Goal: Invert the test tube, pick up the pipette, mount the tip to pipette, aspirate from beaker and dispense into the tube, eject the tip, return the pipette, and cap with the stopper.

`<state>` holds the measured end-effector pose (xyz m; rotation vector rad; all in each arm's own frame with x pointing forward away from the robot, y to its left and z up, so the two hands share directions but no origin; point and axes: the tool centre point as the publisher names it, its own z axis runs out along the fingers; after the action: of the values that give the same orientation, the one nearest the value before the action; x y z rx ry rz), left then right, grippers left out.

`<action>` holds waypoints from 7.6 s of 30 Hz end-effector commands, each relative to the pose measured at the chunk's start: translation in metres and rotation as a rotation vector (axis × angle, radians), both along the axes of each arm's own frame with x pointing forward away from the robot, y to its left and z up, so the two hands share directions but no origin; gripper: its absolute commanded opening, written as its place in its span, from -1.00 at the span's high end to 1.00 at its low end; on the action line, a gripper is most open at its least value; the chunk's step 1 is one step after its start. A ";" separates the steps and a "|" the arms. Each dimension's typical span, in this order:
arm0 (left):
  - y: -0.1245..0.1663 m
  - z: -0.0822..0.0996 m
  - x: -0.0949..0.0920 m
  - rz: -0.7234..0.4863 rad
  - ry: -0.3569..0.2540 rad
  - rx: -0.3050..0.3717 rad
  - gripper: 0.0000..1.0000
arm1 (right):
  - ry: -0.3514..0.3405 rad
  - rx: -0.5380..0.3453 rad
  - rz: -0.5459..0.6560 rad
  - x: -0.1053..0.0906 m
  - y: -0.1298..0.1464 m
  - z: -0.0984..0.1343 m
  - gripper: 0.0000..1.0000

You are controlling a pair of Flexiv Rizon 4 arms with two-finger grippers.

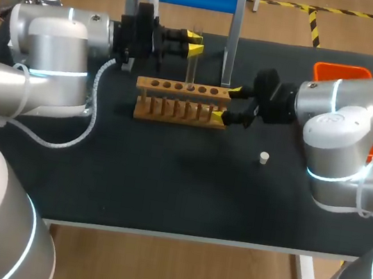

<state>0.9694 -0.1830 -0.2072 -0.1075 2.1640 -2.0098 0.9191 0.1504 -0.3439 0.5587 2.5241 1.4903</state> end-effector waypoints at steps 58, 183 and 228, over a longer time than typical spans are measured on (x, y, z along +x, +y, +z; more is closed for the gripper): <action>-0.004 -0.032 0.016 -0.009 0.023 -0.020 1.00 | 0.000 0.000 -0.001 0.000 0.000 0.000 -1.00; 0.119 -0.006 -0.021 0.132 0.102 0.099 -1.00 | 0.000 0.000 -0.001 0.000 0.000 0.000 -1.00; 0.119 -0.006 -0.021 0.132 0.102 0.099 -1.00 | -0.116 0.397 0.285 -0.102 -0.089 0.046 -1.00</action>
<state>0.9490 -0.0636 -0.2147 -0.3341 2.2439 -1.8637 0.8198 0.0609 -0.2984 0.1468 2.3091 2.0779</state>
